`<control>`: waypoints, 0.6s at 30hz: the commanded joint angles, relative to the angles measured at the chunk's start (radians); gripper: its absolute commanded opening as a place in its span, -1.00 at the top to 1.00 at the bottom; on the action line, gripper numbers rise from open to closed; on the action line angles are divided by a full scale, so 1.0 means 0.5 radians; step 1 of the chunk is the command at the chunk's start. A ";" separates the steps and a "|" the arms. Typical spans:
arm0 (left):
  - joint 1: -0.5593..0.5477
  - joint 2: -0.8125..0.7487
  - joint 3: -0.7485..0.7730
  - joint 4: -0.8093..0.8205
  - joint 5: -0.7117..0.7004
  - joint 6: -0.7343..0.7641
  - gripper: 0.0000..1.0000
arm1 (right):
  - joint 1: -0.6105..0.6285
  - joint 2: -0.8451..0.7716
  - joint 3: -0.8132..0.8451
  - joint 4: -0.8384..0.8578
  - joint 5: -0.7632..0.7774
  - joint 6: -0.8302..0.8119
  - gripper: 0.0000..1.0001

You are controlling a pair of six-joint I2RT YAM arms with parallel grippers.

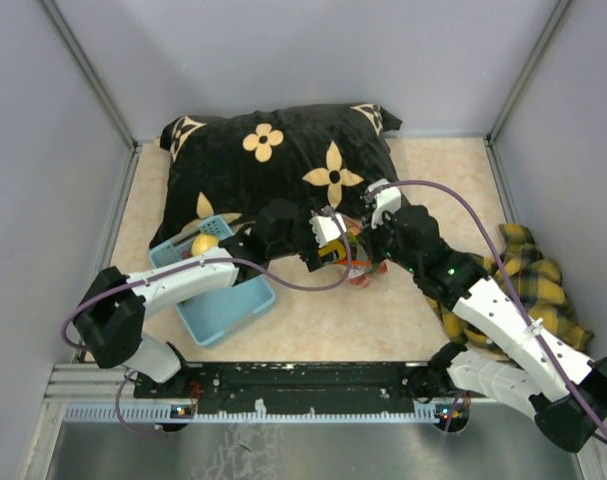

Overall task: Place the food in the zip-top bag and seal the zipper
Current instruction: Place the fake fruit in the zipper food storage bag.

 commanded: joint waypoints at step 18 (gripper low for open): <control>-0.002 -0.656 0.073 -0.627 -0.451 -0.857 -0.99 | -0.011 -0.069 0.049 0.162 -0.011 -0.020 1.00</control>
